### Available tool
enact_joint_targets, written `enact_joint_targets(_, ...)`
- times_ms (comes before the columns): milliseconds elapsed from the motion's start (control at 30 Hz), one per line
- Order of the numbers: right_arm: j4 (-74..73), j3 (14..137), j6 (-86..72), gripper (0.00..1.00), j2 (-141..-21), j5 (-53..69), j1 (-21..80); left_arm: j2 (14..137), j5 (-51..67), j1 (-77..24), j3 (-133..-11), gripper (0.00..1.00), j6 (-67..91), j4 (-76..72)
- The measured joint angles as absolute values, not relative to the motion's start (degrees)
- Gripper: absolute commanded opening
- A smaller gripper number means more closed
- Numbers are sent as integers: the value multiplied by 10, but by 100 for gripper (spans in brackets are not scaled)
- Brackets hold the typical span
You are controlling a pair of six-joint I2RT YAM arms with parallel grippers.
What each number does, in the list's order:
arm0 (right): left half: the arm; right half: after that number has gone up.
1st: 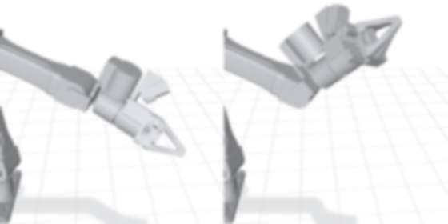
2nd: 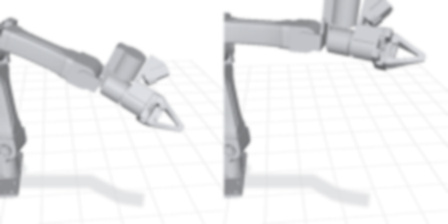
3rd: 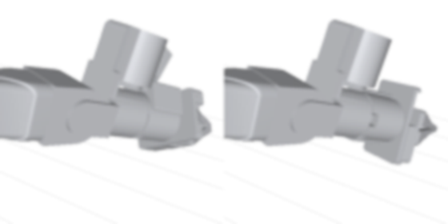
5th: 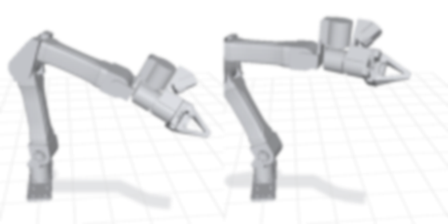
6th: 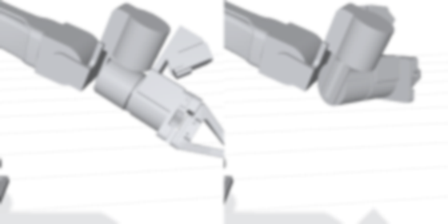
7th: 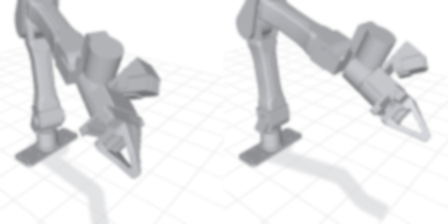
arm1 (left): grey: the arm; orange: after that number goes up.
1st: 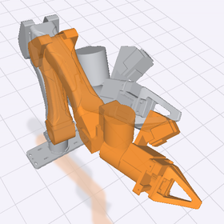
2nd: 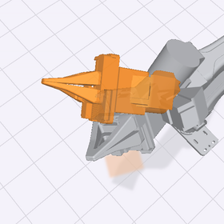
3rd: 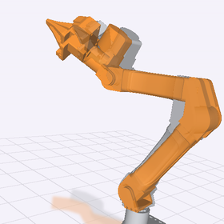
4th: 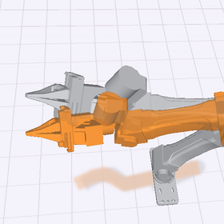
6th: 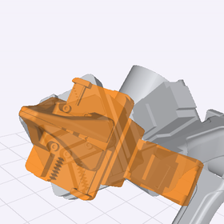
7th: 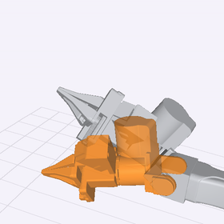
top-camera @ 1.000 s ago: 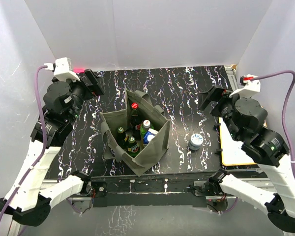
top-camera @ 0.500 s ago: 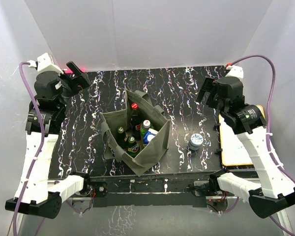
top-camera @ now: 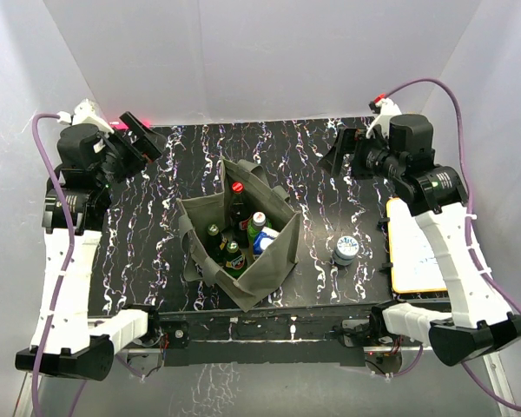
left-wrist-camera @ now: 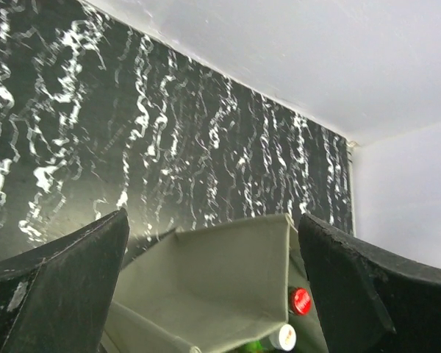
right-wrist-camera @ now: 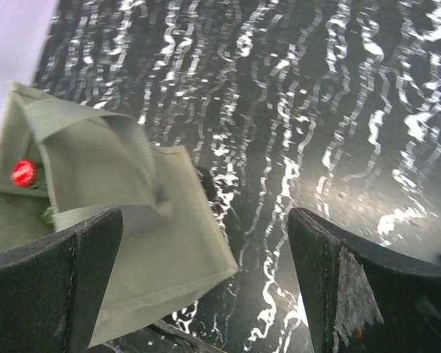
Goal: Take the beverage out of the canvas bag
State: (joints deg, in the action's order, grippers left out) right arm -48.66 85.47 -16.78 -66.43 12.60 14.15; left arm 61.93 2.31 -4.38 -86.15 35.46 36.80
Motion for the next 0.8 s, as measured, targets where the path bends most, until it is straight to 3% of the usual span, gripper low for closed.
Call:
enact_joint_targets(567, -386, 865, -200, 98, -692, 381, 150, 672, 222, -38, -829, 97, 411, 359)
enact_joint_targets(800, -359, 905, -220, 97, -740, 392, 242, 706, 295, -38, -829, 97, 394, 371)
